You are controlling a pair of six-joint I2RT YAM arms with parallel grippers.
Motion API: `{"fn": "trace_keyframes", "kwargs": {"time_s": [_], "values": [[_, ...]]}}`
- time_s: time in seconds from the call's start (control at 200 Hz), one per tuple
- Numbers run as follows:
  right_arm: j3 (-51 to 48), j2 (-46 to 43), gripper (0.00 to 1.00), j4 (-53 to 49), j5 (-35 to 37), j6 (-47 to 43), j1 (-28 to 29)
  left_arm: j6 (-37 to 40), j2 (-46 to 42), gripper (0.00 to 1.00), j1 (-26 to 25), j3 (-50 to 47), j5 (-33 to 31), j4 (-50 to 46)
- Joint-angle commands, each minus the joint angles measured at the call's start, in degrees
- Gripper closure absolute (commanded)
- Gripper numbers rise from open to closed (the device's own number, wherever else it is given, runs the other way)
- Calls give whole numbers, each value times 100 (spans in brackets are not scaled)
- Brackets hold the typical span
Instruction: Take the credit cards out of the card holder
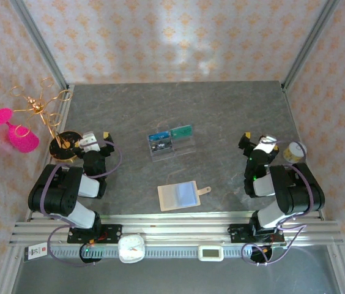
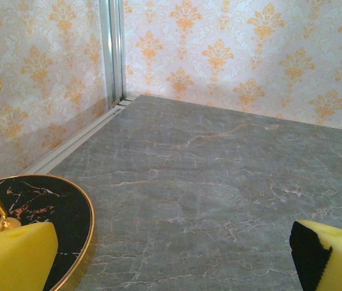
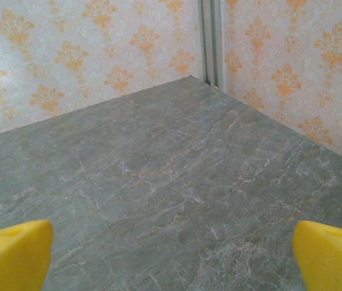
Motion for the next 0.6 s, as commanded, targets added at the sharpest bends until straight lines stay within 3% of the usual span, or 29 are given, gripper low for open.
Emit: {"fn": "trace_keyframes", "kwargs": {"time_s": [0.0, 0.06, 0.596], "values": [[162, -107, 0, -191, -99, 136, -54, -52, 28, 1, -26, 59, -106, 245], [31, -7, 0, 256, -94, 62, -51, -51, 26, 1, -25, 59, -113, 243], [80, -80, 0, 33, -103, 82, -49, -25, 27, 1, -45, 76, -114, 224]]}}
